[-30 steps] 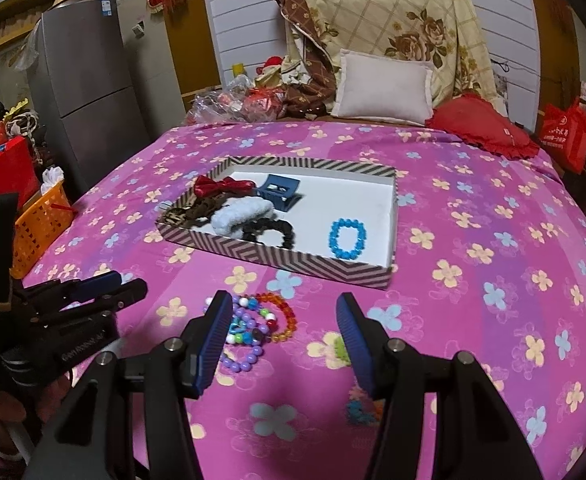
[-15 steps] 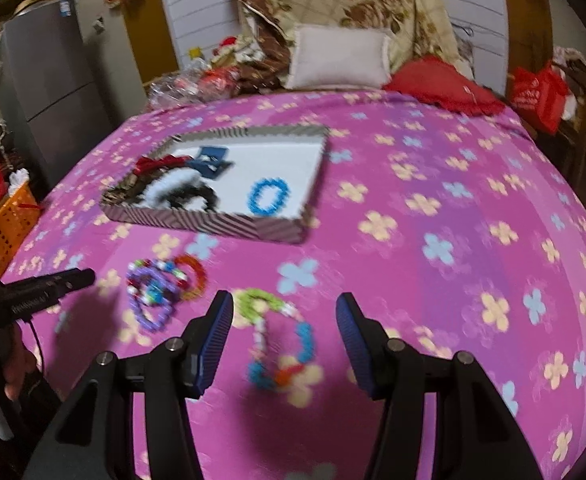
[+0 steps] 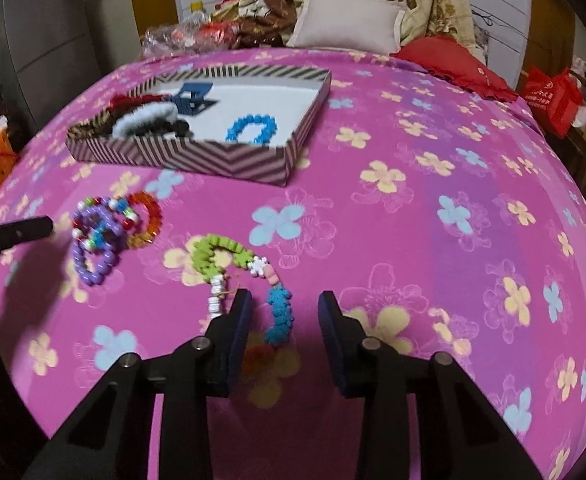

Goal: Organize jewelry
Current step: 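Grasp the green beaded bracelet with the right tool while the left tool grasps the multicolour bead bracelet, then carry both bracelets into the box and open both tools, then withdraw both tools to the purple and orange bead bracelets, then grasp the purple bead bracelet with the left tool while the right tool grasps the orange bead bracelet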

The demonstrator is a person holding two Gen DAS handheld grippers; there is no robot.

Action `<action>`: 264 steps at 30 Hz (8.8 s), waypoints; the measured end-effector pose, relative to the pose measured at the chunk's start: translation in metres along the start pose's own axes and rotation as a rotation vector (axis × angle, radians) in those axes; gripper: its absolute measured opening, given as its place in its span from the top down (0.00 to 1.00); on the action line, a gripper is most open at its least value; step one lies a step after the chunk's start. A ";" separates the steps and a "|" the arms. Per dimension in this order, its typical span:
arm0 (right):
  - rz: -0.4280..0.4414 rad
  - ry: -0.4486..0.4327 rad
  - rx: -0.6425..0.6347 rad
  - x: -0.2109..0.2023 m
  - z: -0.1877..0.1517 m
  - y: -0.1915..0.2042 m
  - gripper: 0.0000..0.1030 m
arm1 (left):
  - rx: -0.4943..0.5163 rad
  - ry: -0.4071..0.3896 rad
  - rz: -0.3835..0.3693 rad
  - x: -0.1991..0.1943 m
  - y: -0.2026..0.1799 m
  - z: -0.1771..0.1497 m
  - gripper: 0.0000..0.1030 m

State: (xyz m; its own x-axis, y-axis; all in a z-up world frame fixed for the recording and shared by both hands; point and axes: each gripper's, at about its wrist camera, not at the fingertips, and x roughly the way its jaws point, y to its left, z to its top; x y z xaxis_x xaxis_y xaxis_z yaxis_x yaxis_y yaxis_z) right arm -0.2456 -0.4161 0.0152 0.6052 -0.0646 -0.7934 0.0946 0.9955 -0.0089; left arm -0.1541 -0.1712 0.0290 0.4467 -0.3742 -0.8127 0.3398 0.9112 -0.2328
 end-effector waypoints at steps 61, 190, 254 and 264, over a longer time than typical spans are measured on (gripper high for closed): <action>0.108 0.022 -0.076 -0.006 0.002 0.012 0.74 | 0.071 -0.097 -0.109 -0.057 -0.010 0.051 0.91; 0.176 -0.152 0.069 -0.042 0.059 0.064 0.42 | 0.098 -0.175 0.243 -0.031 -0.011 0.028 0.68; 0.053 -0.016 -0.109 0.033 0.045 0.062 0.74 | 0.075 0.009 0.066 0.016 -0.019 0.009 0.62; 0.060 -0.027 -0.112 0.035 0.046 0.063 0.70 | 0.104 0.038 0.094 0.031 -0.030 0.007 0.61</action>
State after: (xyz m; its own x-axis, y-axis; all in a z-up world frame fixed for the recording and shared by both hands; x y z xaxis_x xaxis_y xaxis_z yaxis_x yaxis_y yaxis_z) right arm -0.1823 -0.3588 0.0150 0.6284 -0.0053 -0.7778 -0.0299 0.9991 -0.0310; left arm -0.1447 -0.2114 0.0149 0.4495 -0.2797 -0.8483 0.3826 0.9185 -0.1001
